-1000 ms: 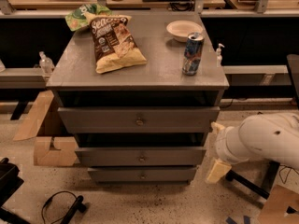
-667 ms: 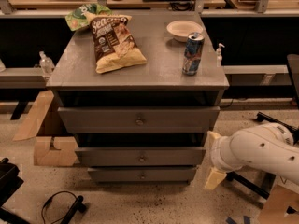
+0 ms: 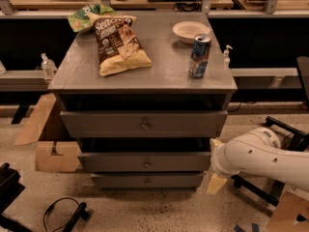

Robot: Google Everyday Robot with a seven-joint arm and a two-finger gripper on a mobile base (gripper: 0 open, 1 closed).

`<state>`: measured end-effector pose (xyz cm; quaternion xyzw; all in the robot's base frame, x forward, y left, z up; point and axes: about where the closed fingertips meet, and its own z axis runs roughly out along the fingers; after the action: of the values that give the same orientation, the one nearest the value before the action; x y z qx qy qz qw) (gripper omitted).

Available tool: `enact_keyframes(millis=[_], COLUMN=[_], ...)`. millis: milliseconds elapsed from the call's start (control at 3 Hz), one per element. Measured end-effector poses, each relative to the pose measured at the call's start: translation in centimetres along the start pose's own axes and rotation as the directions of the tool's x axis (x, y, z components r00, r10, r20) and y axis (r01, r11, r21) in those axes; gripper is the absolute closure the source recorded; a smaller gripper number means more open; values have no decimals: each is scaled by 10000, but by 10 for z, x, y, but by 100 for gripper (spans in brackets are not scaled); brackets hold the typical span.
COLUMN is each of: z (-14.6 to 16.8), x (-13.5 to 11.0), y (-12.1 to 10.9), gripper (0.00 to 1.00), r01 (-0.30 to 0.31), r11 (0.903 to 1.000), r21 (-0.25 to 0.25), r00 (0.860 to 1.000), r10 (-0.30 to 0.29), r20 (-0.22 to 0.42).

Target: Open middle drawer

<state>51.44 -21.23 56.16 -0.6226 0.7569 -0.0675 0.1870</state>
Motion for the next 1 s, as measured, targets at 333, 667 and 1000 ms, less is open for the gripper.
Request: enact_keyframes(millis=[333, 667, 1000], z=[20, 52, 80], x=[-6, -20, -35], y=[8, 14, 11], gripper=[0, 0, 0], r01=[73, 570, 1362], r11=[9990, 9951, 9873], r21=[-437, -806, -824], r00=[9995, 9968, 9896], r10=[-59, -523, -1316], r20=[317, 600, 588])
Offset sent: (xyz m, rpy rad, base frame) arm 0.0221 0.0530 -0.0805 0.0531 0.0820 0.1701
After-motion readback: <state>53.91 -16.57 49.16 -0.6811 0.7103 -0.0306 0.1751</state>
